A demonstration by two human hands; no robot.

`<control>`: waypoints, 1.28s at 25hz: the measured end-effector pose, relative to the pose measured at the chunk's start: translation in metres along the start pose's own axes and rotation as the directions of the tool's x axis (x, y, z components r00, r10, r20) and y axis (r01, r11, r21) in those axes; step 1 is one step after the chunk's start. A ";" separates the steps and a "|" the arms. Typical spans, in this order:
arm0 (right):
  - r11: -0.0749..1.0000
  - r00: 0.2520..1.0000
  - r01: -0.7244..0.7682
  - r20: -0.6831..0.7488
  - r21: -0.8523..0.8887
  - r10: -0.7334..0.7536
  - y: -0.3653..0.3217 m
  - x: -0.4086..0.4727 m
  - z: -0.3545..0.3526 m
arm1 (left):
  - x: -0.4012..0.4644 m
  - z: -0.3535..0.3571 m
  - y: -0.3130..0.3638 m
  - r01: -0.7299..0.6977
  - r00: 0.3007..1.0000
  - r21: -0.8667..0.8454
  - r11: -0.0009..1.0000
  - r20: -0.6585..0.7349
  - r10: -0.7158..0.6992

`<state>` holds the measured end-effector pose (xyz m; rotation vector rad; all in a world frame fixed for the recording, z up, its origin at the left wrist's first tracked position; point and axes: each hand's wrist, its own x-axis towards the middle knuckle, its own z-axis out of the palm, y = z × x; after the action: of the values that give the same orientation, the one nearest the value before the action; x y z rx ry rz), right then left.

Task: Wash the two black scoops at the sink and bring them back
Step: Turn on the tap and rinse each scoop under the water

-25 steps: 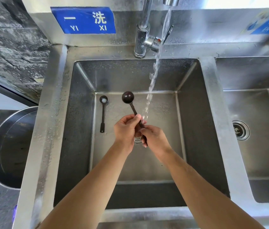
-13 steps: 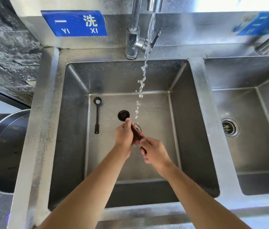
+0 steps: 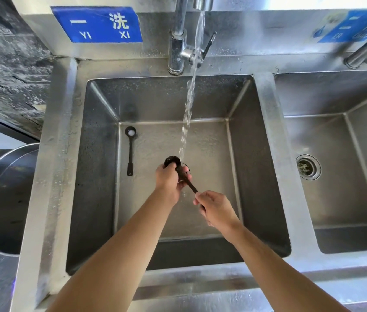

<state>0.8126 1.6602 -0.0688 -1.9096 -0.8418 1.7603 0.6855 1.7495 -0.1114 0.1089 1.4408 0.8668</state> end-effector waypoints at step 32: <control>0.969 0.998 0.047 -0.025 -0.244 -0.055 0.011 0.018 0.008 | 0.008 -0.002 -0.008 0.213 0.971 -0.240 0.947 0.161 -0.178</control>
<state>0.8068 1.6630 -0.0904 -2.0417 -1.1300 1.6554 0.6865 1.7480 -0.1223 -0.1645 1.1778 0.8555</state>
